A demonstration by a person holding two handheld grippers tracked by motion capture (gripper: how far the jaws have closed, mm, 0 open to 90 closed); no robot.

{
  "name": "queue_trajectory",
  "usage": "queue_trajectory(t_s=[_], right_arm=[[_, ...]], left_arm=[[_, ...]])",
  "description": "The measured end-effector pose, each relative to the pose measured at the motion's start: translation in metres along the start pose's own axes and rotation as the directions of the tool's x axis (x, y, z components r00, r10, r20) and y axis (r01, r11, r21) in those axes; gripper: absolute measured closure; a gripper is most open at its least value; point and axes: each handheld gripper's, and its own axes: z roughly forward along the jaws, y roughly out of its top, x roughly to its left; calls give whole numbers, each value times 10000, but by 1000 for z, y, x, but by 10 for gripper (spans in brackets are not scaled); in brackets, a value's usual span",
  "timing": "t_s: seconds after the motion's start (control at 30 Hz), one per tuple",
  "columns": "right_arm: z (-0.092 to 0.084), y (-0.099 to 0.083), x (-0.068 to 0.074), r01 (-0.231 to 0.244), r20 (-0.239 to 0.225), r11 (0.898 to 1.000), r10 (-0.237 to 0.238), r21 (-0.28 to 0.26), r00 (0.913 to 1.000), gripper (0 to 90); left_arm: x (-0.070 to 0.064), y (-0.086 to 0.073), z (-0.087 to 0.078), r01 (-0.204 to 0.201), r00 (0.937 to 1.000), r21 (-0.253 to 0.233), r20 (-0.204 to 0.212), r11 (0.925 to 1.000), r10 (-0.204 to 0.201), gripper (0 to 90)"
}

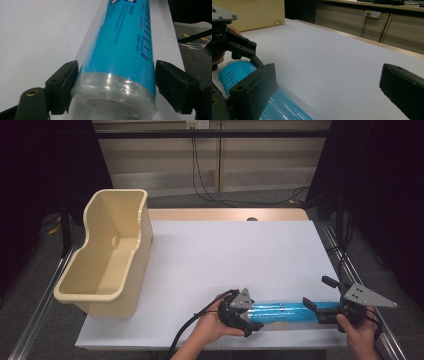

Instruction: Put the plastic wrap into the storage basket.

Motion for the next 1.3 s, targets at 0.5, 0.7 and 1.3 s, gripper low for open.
queue_trajectory(t_s=[0.5,0.7,1.3], right_arm=[[-1,0,-1,6,-3,10000,-6,-23,10000,7],[-1,0,-1,-13,-1,10000,13,-32,10000,7],[0,0,-1,14,9,10000,-14,11,10000,7]], left_arm=[[0,2,1,-387,9992,462,-79,9982,391,260],[0,2,-5,6,9999,724,-146,9974,4,265],[14,-37,-64,1153,9874,713,-1171,9908,-1065,280]])
